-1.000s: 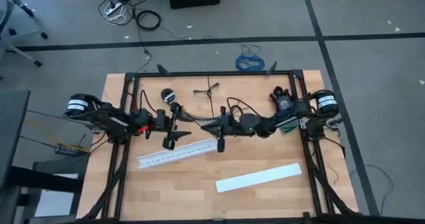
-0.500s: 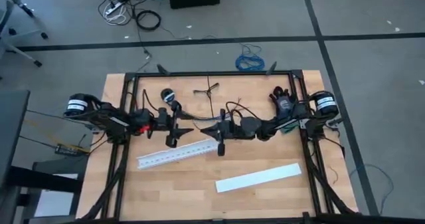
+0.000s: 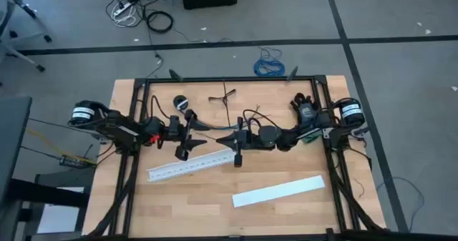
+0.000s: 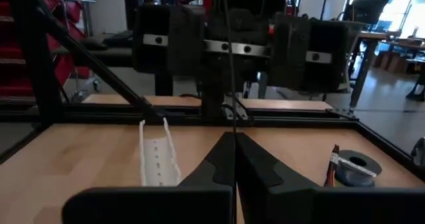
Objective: Ziptie cables
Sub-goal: Insert the black zip tie into the locking head
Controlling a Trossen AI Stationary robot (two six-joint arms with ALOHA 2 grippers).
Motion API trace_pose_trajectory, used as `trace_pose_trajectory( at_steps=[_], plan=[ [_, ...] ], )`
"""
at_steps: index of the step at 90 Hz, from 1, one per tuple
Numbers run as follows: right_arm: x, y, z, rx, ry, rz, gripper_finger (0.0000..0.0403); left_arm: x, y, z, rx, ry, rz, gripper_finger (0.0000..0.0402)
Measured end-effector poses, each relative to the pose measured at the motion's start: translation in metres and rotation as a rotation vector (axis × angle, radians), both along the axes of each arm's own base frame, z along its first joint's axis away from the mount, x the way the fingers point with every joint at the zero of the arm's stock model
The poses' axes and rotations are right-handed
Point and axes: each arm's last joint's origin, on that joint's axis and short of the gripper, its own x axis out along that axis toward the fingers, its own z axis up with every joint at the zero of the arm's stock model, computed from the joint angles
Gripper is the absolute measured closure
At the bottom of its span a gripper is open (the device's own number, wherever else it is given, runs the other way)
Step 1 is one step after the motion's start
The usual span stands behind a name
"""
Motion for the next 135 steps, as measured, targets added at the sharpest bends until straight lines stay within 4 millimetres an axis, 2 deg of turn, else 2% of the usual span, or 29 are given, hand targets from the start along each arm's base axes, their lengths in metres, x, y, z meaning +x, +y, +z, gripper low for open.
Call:
trace_pose_trajectory(
  at_steps=[37, 53, 99, 135],
  plan=[
    [0.000, -0.001, 0.001, -0.007, -0.005, -0.025, 0.0403, 0.007, 0.001, 0.011, -0.016, -0.044, 0.012, 0.0183],
    [0.000, -0.001, 0.001, -0.020, -0.012, -0.034, 0.0403, 0.003, 0.006, 0.018, -0.020, -0.080, 0.032, 0.0183],
    [-0.001, -0.002, 0.002, -0.052, -0.016, -0.100, 0.0402, 0.001, 0.009, 0.021, -0.016, -0.097, 0.049, 0.0184],
    [-0.001, -0.003, 0.003, -0.068, -0.013, -0.139, 0.0402, 0.001, 0.013, 0.022, -0.019, -0.099, 0.070, 0.0245]
  ],
)
